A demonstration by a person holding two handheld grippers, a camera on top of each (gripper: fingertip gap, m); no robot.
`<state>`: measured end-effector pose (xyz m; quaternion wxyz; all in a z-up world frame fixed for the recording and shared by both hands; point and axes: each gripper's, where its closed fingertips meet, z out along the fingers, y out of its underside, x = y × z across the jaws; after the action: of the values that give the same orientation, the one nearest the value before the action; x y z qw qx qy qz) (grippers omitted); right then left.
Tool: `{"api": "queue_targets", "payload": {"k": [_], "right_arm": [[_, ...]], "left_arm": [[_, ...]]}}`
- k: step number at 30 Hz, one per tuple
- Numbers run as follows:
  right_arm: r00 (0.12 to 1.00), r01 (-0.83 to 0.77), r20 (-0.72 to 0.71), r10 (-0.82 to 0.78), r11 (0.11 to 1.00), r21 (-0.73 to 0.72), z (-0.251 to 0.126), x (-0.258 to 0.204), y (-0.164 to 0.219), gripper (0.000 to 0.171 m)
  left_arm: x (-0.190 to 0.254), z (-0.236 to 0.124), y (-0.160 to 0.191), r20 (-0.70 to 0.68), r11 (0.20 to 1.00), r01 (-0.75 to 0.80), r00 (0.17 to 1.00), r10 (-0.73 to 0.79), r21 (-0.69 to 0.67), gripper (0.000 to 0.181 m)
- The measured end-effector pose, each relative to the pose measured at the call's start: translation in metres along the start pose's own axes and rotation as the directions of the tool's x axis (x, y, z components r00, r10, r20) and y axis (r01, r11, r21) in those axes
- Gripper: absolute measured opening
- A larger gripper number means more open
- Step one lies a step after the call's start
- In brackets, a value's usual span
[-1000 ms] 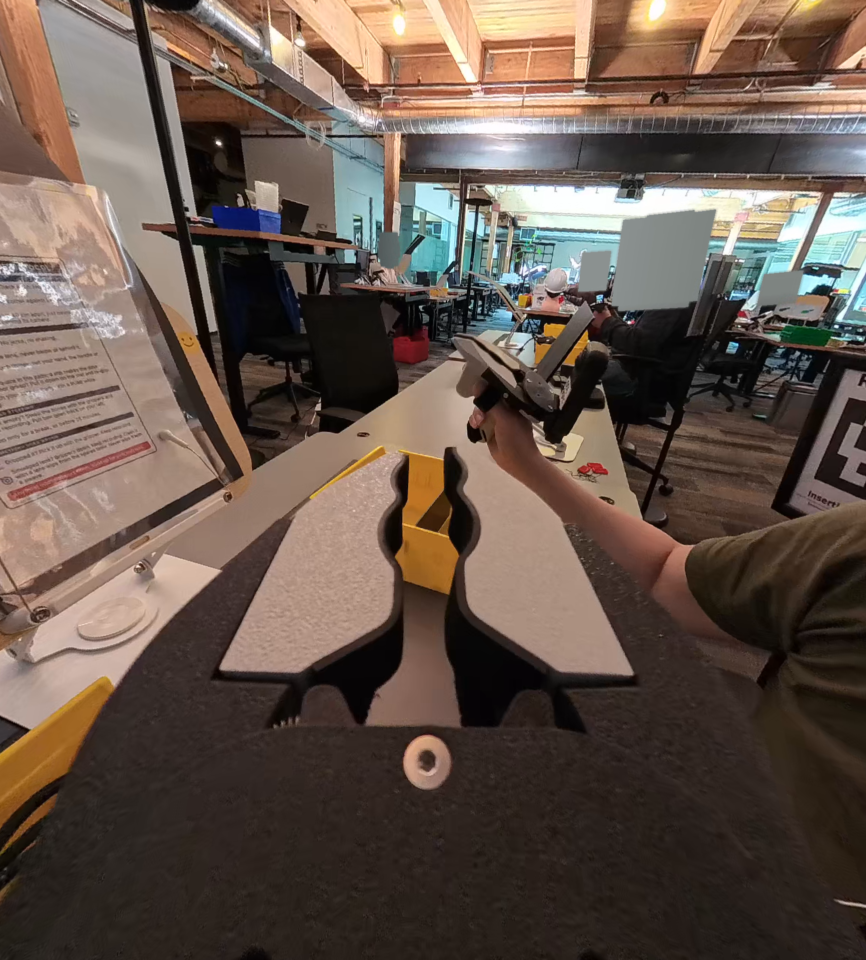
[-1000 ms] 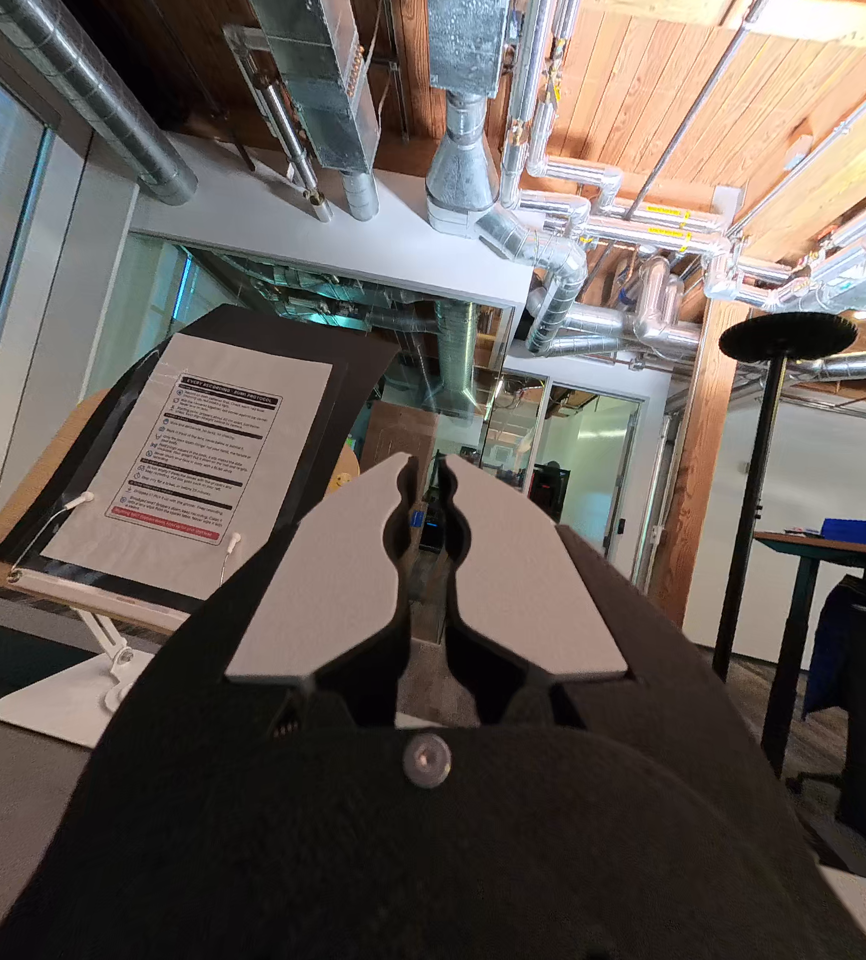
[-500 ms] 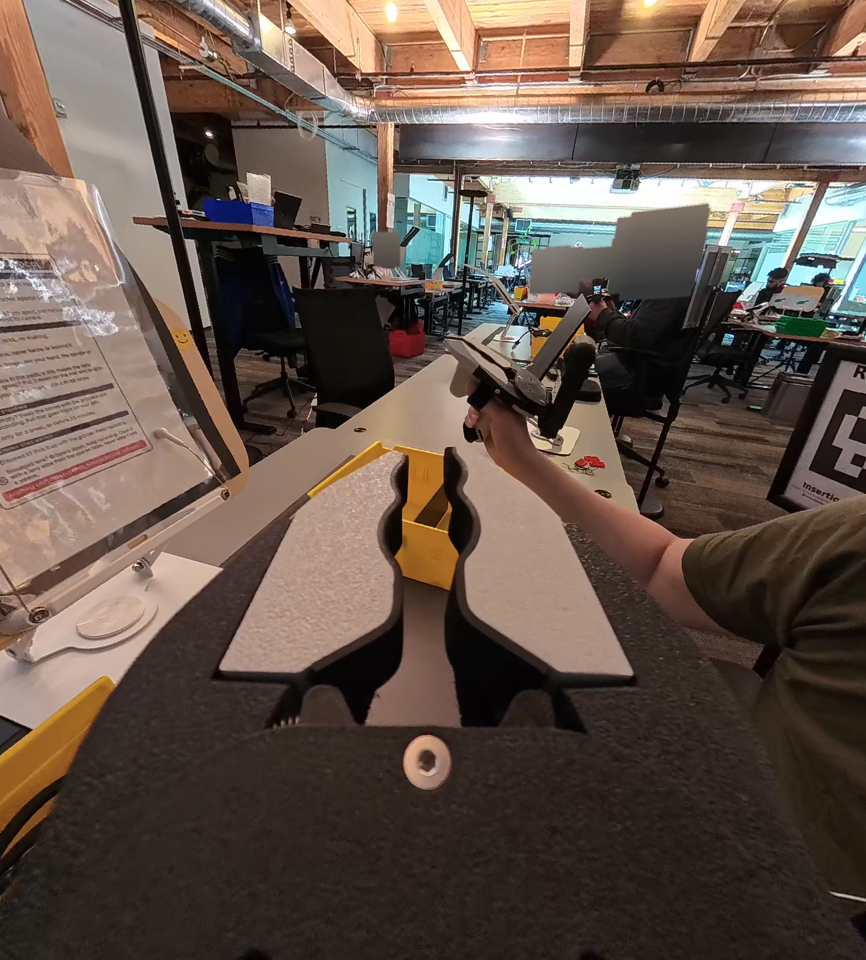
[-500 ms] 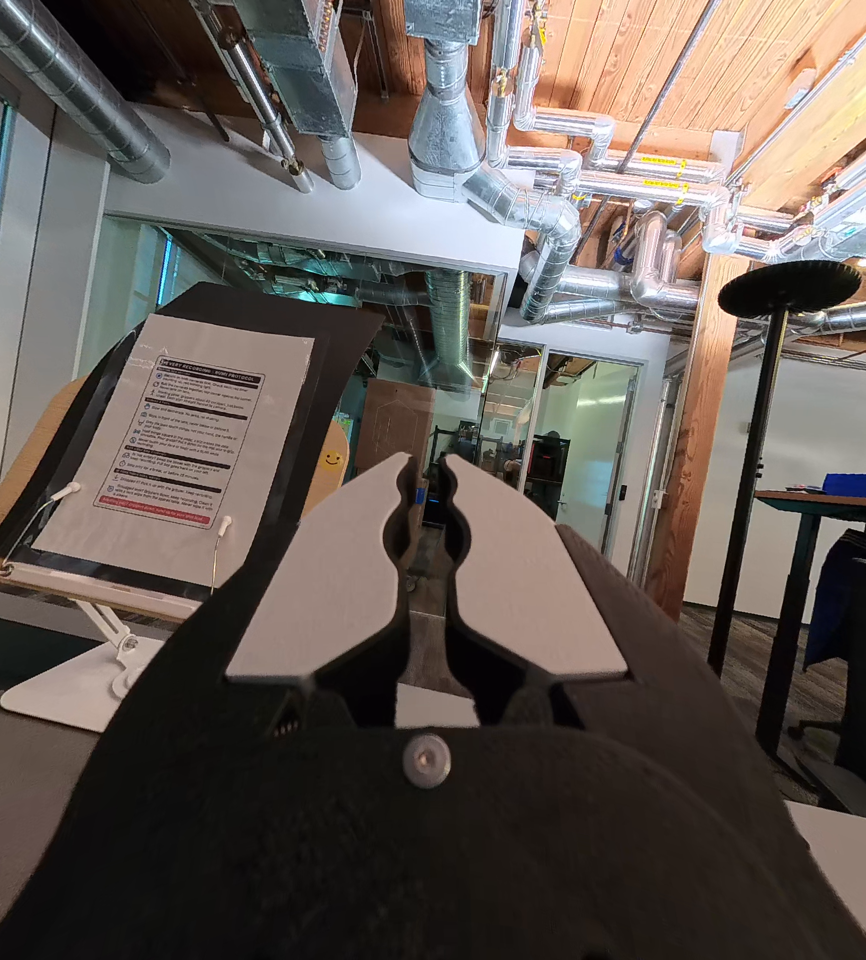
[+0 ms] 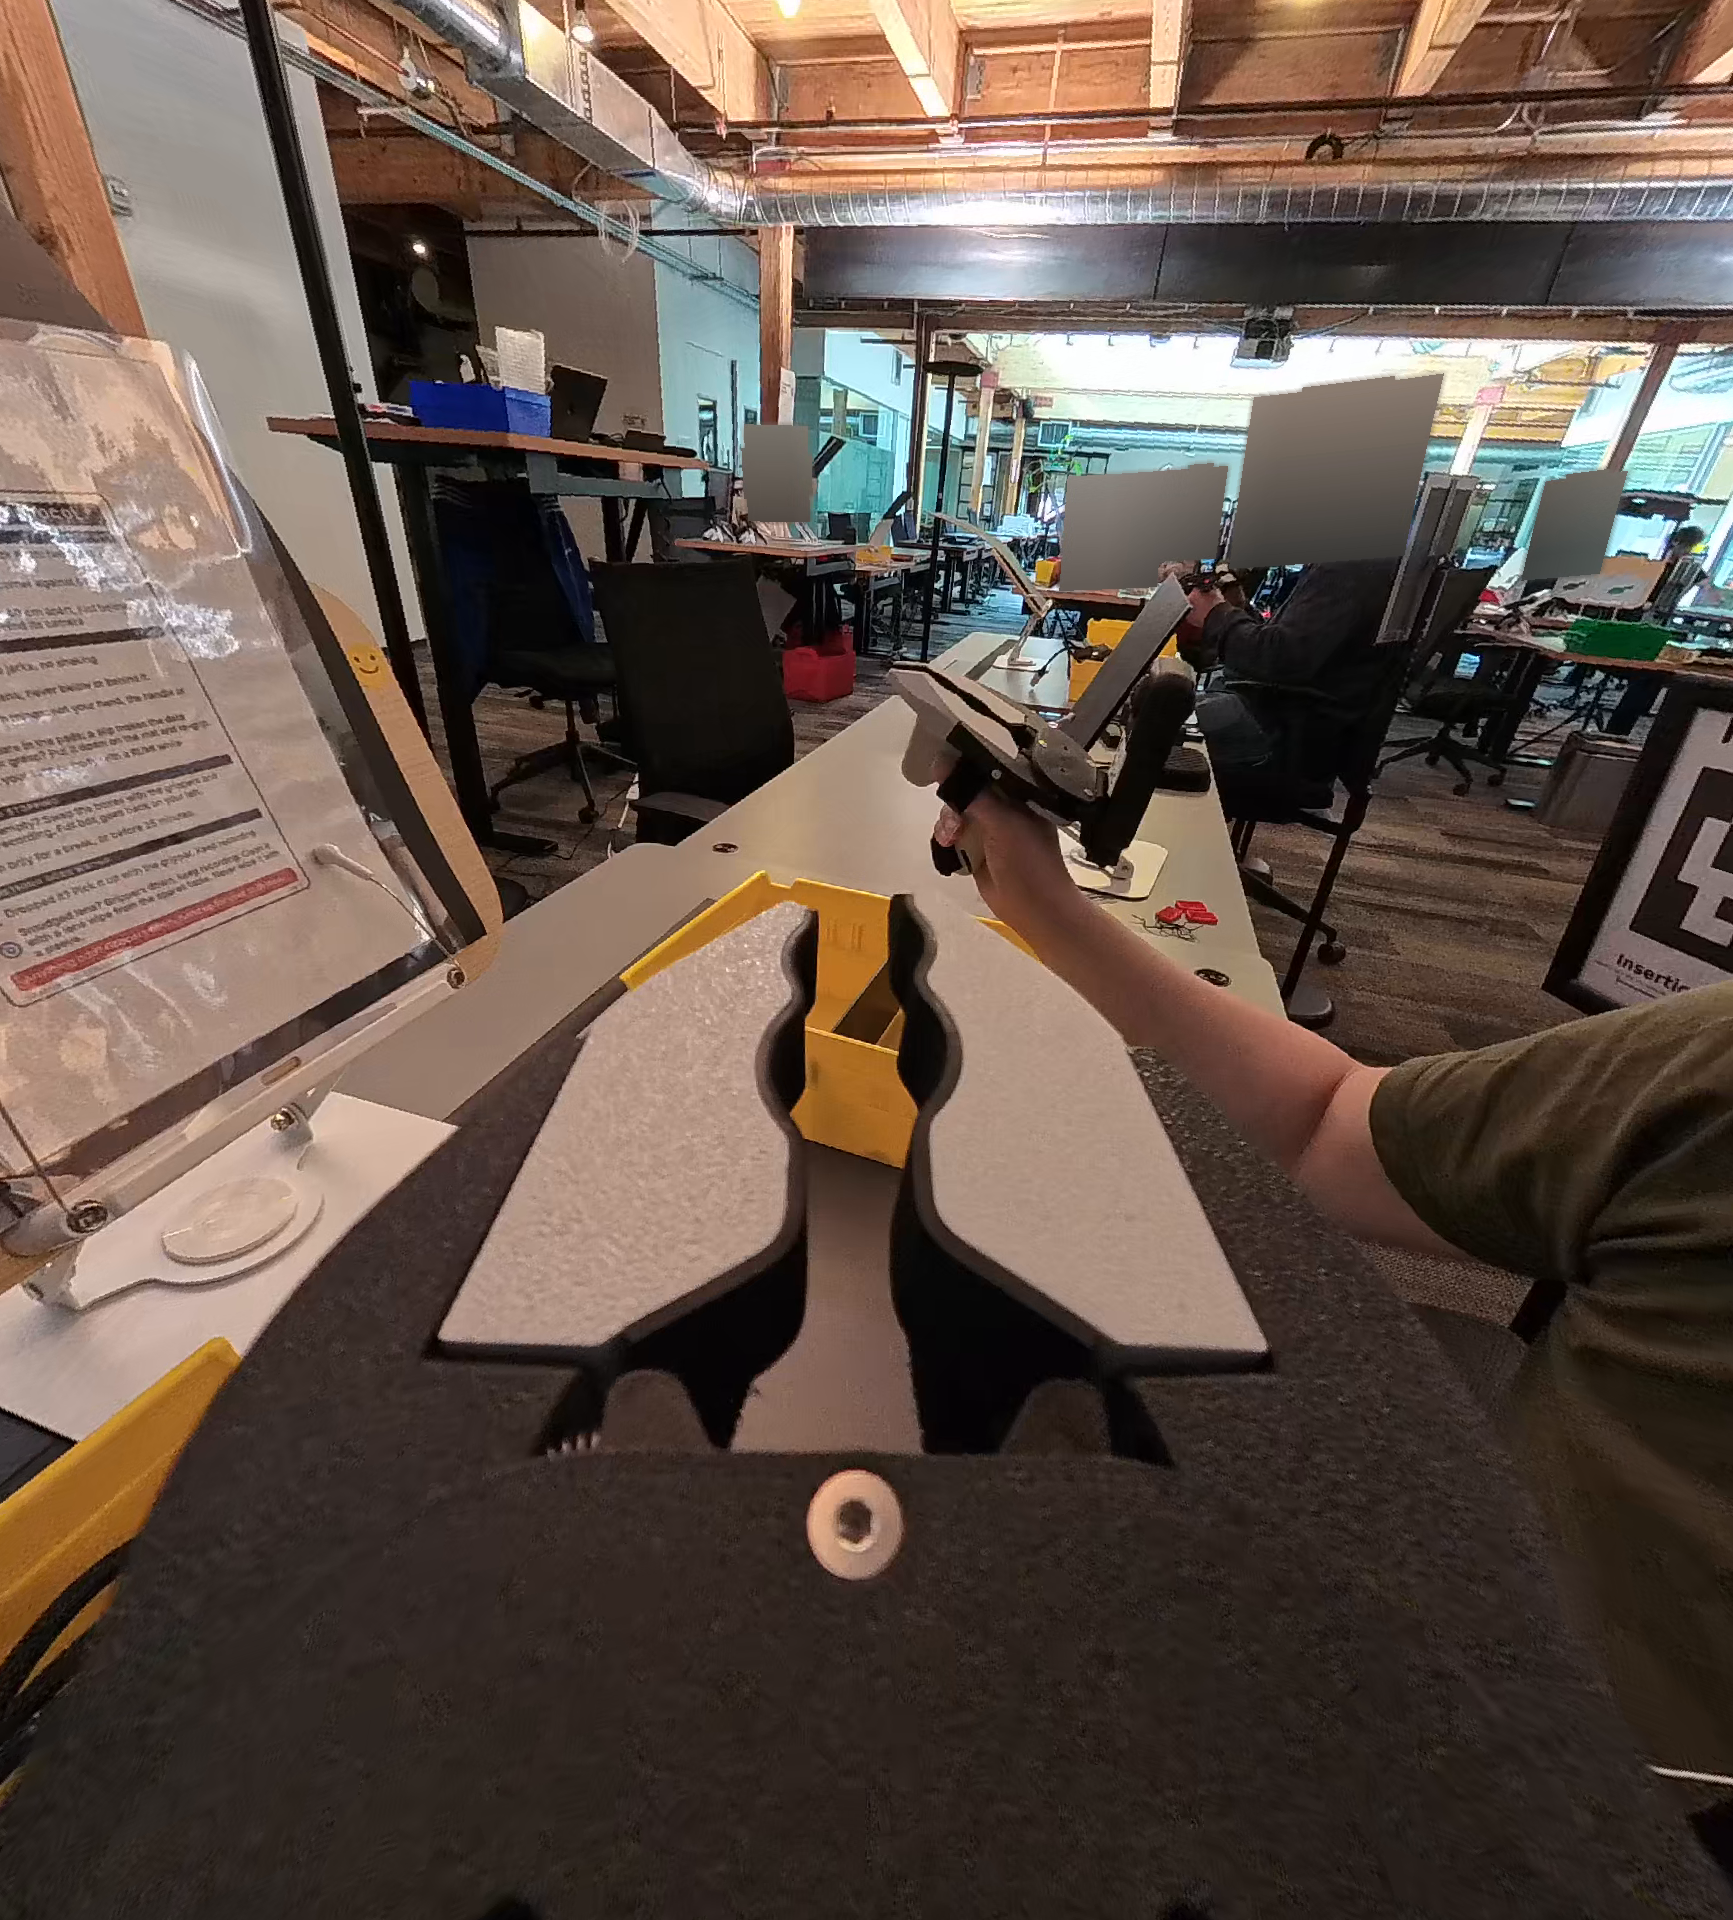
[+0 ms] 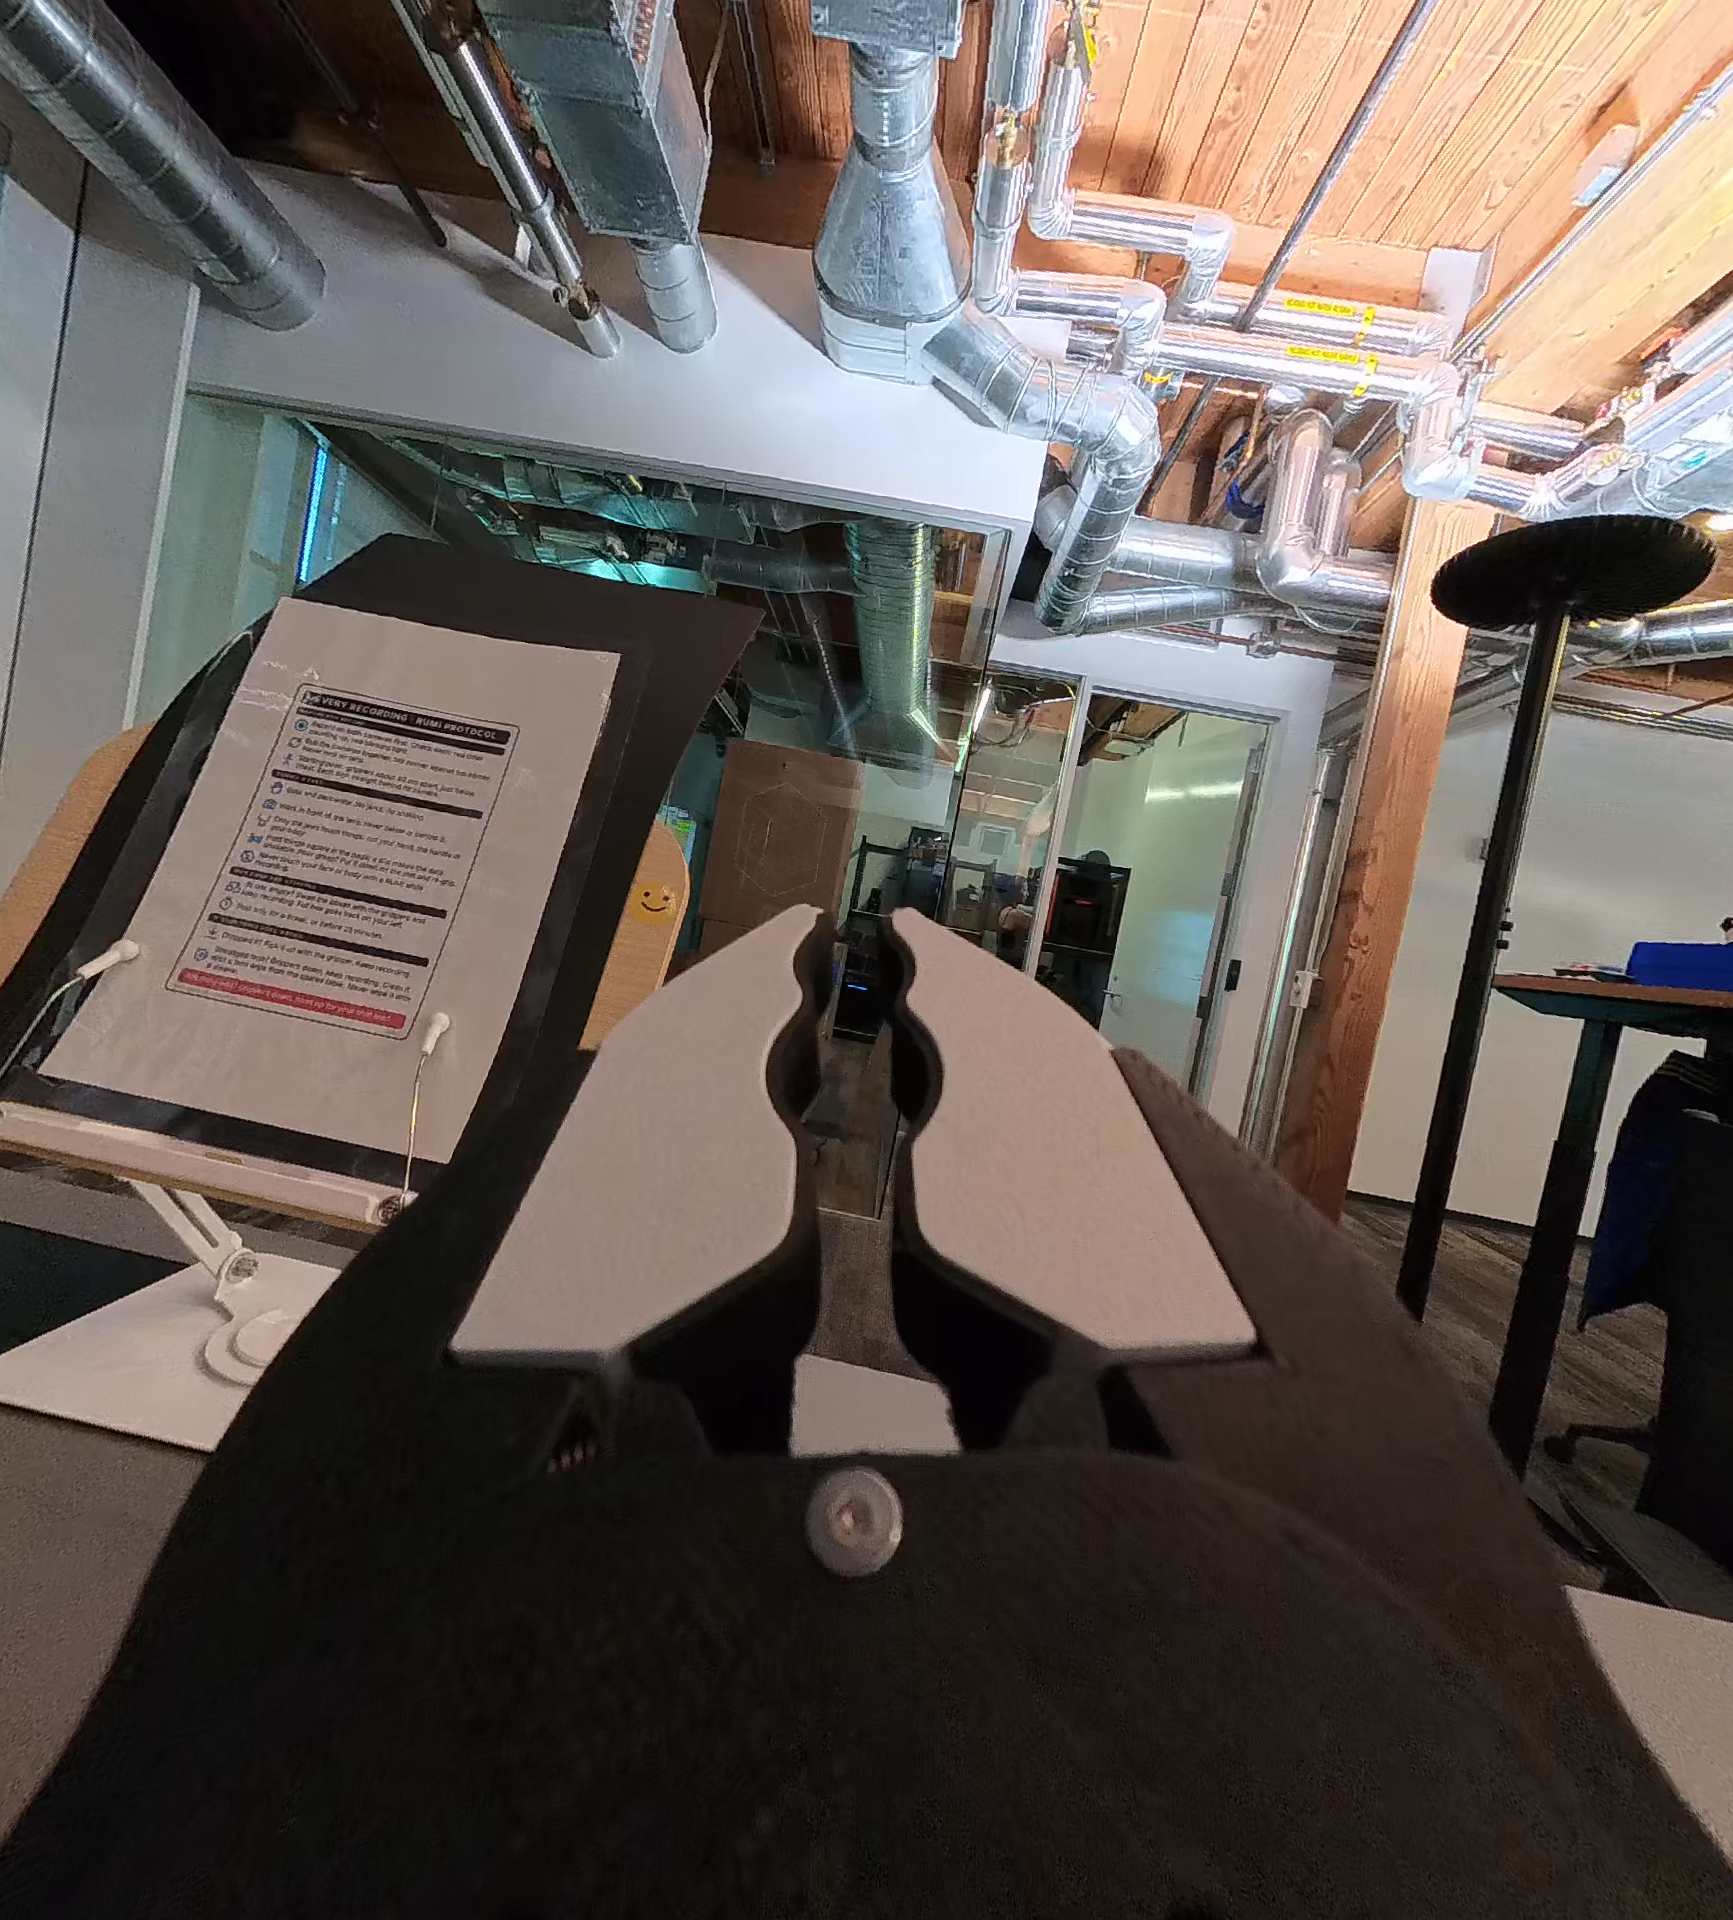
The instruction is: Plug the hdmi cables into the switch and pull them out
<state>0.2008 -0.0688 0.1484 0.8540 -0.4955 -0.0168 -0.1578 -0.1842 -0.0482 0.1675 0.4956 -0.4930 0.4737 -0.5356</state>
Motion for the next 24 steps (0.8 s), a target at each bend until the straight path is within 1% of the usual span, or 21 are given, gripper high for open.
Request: {"api": "queue_targets", "payload": {"k": [9, 17, 24], "right_arm": [[1.000, 0.007, -0.007, -0.007, 1.000, -0.030, 0.001, 0.001, 0.007, 0.009], [0.993, 0.115, -0.007, -0.115, 0.992, -0.058, 0.003, -0.007, 0.009, 0.013], [0.992, 0.123, 0.002, -0.123, 0.990, -0.065, 0.004, -0.009, 0.011, 0.012]], "left_arm": [[0.000, 0.002, 0.003, -0.004, 1.000, 0.001, 1.000, -0.001, -0.016, 0.013], [0.002, 0.002, 0.004, -0.005, 1.000, -0.006, 1.000, 0.006, -0.024, 0.013], [0.003, 0.003, 0.006, -0.002, 0.999, -0.013, 1.000, 0.013, -0.040, 0.013]]}}
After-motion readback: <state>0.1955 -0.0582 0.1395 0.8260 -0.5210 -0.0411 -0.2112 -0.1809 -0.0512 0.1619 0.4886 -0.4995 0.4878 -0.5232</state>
